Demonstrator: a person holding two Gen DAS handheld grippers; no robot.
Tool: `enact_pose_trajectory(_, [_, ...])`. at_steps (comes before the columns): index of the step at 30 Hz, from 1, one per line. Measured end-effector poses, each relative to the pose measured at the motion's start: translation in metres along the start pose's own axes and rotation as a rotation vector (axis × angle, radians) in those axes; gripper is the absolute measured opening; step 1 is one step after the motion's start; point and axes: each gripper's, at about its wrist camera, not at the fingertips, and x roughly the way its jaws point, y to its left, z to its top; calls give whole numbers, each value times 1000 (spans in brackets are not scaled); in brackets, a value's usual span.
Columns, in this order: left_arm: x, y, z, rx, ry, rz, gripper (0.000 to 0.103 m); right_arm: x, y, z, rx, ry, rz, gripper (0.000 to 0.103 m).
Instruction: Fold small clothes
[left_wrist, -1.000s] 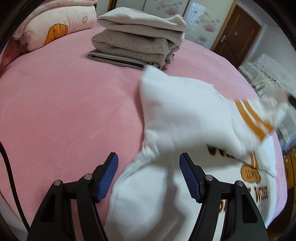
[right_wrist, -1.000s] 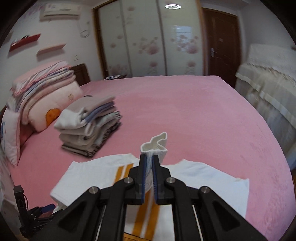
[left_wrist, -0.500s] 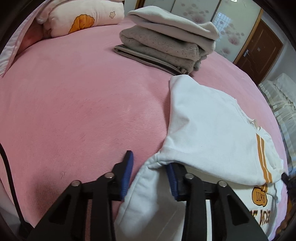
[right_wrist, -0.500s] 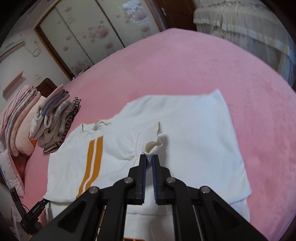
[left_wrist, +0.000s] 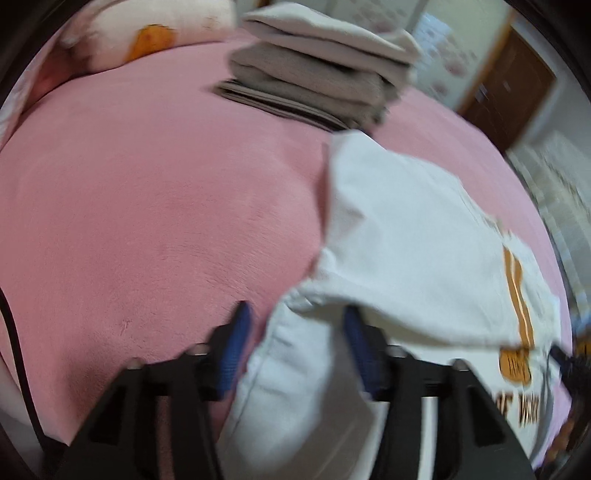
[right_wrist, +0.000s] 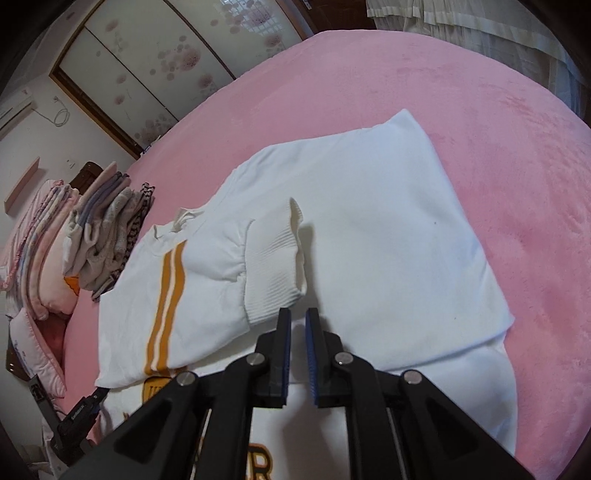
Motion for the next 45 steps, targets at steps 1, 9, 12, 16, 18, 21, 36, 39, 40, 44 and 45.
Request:
enact_pose_trajectory(1, [-3,-2,1,22,15,8,69,-6,-2,3,1,-9,10,23])
enact_pose_trajectory(9, [-25,11,47,-56,30,-82,69,-11,6,47,-72,-31,20,34])
enact_pose_trajectory(12, [-6,9,79,-65,25,-108,69,7,10,59,-112,3,13,34])
enact_pose_trajectory(16, [42,-1,116,-36,118,-149,67,31,10,68,-126,56,32,34])
enact_pose_trajectory(18, [63,-3,128,-32,158,-168,62,39,10,70,-129,76,58,34])
enact_pose_trajectory(21, [86,0,140,-49,197,-192,57,45,12,72,-143,87,69,36])
enact_pose_trajectory(36, [114,-21,179,33,180,-191,5,58,9,76,-172,98,70,23])
enact_pose_trajectory(39, [112,-25,186,99,158,-167,5,54,9,76,-190,78,44,10])
enact_pose_trajectory(40, [112,-27,187,118,151,-164,5,54,8,76,-191,75,36,7])
enact_pose_trajectory(44, [116,-31,182,187,135,-143,5,54,5,72,-200,62,-15,3])
enact_pose_trajectory(45, [118,-33,180,205,130,-136,5,53,3,71,-199,58,-22,3])
